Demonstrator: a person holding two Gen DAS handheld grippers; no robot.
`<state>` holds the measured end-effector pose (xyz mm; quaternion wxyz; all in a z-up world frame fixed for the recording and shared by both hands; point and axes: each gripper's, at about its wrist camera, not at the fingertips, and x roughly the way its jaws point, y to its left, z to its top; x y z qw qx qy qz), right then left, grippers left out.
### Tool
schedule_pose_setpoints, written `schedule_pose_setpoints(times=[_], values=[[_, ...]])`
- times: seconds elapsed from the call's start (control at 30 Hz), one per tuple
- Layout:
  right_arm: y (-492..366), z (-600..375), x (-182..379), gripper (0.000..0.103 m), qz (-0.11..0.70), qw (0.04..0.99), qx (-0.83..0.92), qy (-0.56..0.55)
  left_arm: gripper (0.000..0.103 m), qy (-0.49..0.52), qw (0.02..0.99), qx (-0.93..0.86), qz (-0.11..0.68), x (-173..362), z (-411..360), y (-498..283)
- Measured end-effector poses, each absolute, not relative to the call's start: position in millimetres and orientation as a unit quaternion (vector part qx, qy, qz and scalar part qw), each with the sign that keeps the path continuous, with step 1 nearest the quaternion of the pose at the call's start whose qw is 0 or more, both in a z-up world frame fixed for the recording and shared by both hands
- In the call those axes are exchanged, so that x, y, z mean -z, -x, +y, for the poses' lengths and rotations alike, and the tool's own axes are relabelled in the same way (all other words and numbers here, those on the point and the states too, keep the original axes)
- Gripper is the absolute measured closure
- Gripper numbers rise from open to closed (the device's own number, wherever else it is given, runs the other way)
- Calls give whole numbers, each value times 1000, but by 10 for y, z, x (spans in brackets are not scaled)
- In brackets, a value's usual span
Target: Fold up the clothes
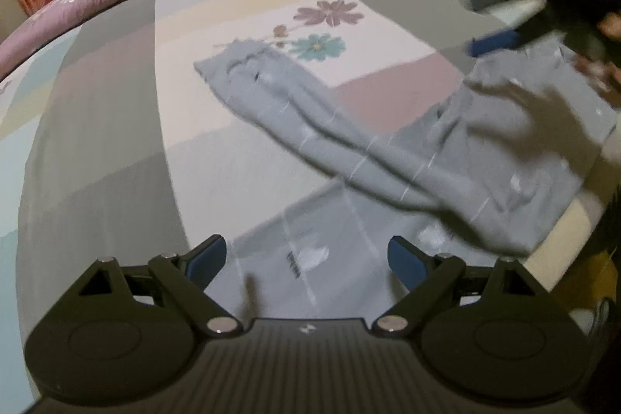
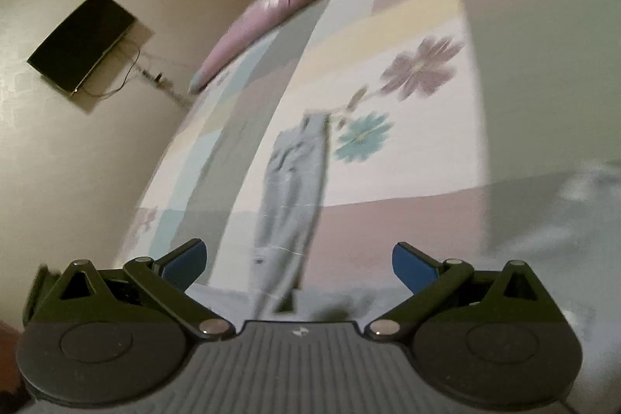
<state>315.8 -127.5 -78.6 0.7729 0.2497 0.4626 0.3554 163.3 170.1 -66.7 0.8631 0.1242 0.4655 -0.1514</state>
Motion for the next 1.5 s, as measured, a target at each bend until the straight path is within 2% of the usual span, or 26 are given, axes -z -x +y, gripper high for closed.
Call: schedule_pose_setpoints(times=[0.3, 0.47, 0.7, 0.93, 1.23, 1.5], values=[[-3603, -333, 1145, 0, 526, 728, -392, -200, 13, -148, 856, 169, 466, 760, 1890, -1536], [-3699, -51, 1220, 0, 507, 732, -418, -178, 13, -148, 857, 171, 464, 802, 1930, -1566], [-3867, 40, 1321, 0, 494, 705, -438, -257, 13, -138, 859, 166, 463, 821, 1983, -1571], [-3609, 207, 1057, 0, 477, 659, -511, -279, 13, -135, 864, 153, 460, 761, 2054, -1481], [-3195, 746, 798, 0, 492, 606, -580, -233, 13, -130, 871, 136, 454, 624, 2160, -1286], [-2997, 848, 673, 0, 479, 658, -560, -155, 13, -123, 871, 115, 461, 587, 2273, -1170]])
